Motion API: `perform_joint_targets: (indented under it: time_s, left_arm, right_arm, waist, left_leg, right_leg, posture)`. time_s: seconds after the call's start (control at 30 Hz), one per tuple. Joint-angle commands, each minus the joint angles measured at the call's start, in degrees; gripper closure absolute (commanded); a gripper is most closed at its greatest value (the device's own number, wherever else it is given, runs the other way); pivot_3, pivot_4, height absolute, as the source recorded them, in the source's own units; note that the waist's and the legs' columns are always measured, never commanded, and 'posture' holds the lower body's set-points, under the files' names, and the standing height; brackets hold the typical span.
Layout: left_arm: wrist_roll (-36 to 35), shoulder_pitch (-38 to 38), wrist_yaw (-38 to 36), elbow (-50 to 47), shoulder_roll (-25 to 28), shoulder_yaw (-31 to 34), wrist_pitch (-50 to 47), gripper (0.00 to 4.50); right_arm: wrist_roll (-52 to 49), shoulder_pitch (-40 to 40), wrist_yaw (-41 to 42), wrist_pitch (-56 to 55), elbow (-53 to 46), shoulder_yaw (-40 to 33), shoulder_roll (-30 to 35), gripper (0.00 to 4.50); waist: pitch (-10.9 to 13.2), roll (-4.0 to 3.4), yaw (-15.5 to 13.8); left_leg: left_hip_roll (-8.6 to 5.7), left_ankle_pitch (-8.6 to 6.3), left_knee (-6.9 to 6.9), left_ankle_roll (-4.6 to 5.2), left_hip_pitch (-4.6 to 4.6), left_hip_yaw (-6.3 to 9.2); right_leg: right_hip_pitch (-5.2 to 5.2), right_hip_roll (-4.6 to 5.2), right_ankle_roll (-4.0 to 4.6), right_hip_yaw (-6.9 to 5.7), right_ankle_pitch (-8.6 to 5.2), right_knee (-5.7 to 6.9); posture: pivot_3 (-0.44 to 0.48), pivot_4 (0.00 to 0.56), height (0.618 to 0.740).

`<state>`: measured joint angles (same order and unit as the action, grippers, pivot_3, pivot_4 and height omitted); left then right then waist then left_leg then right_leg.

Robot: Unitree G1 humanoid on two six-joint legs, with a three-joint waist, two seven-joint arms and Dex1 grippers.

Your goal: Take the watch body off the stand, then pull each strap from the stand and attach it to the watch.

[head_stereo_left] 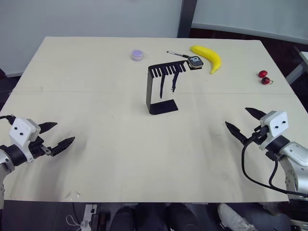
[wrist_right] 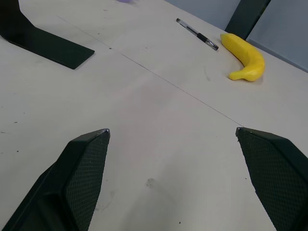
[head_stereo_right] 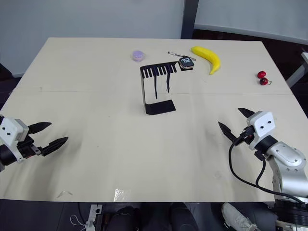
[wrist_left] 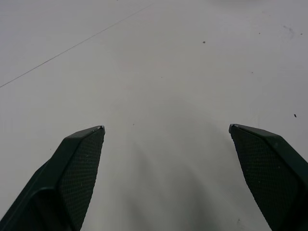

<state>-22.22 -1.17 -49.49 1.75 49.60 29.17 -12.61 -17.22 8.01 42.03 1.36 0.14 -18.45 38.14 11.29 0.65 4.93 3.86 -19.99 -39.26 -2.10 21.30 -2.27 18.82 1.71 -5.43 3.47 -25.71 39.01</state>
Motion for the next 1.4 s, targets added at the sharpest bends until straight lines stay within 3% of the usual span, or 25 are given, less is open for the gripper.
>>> perform_joint_targets:
  time_s: [0.03,0.27,0.4,0.5,0.67,0.77,1.4]
  left_arm:
    - [-2.5,-0.7,-0.6,-4.2,-0.3,1.5,-1.1,0.02]
    - [-12.5,2.3,-1.7,-17.2,0.6,0.8,-11.3,0.02]
    - [-19.7,10.5,0.7,-21.7,0.1,-2.3,-18.1,0.02]
    - [-23.0,15.9,3.1,-22.9,-0.6,-4.0,-21.9,0.02]
    - [-25.0,24.3,6.4,-23.0,-1.8,-8.1,-25.7,0.02]
    - [-24.4,27.7,7.4,-23.0,-3.0,-10.0,-25.5,0.02]
    - [-20.6,32.4,6.6,-21.8,-6.8,-14.2,-21.0,0.02]
  right_arm:
    - [-2.2,0.2,-1.6,1.3,-3.1,-1.4,-0.7,0.05]
    - [-12.6,0.8,-11.8,17.8,-20.8,-2.8,-5.7,0.05]
    - [-22.8,11.1,-25.7,33.1,-32.3,-1.3,-8.2,0.05]
    - [-28.1,17.6,-31.8,41.6,-34.9,-0.3,-8.7,0.05]
    - [-29.7,28.7,-38.5,52.4,-31.6,2.4,-7.9,0.05]
    - [-28.8,32.6,-39.9,55.5,-29.4,4.5,-8.3,0.05]
    - [-17.5,45.0,-36.2,49.0,-13.2,11.3,-14.0,0.05]
  waist:
    - [0.0,0.0,0.0]
    - [0.0,0.0,-0.2]
    - [0.0,-0.01,0.0]
    - [0.0,0.0,0.0]
    - [0.0,0.01,0.0]
    - [0.0,0.01,0.1]
    - [0.0,0.01,1.6]
  left_leg:
    - [0.0,0.0,0.0,0.0,0.0,0.0]
    - [0.0,0.0,-0.01,0.0,0.06,0.08]
    - [-0.02,0.01,-0.03,-0.03,0.09,0.1]
    - [0.0,0.06,-0.06,-0.1,0.13,0.15]
    - [-0.08,0.05,-0.06,-0.1,0.23,0.22]
    - [-0.07,0.06,-0.45,-0.09,0.8,0.25]
    - [-0.06,0.06,-0.9,-0.09,1.71,0.37]
  right_leg:
    - [0.0,0.0,0.0,0.0,0.0,0.0]
    - [0.01,0.01,0.0,-0.01,0.0,0.09]
    - [0.03,-0.01,0.0,0.01,0.0,0.06]
    - [0.07,-0.07,0.0,0.01,0.0,0.09]
    - [0.39,-0.04,0.0,0.01,0.0,0.56]
    - [0.9,-0.09,0.0,0.01,0.0,0.82]
    - [1.91,-0.17,0.0,-0.05,0.0,1.63]
  posture:
    - [0.0,0.15,0.74]
    - [0.0,0.15,0.74]
    - [0.0,0.15,0.74]
    - [0.0,0.15,0.74]
    - [0.0,0.15,0.74]
    - [0.0,0.15,0.74]
    - [0.0,0.15,0.74]
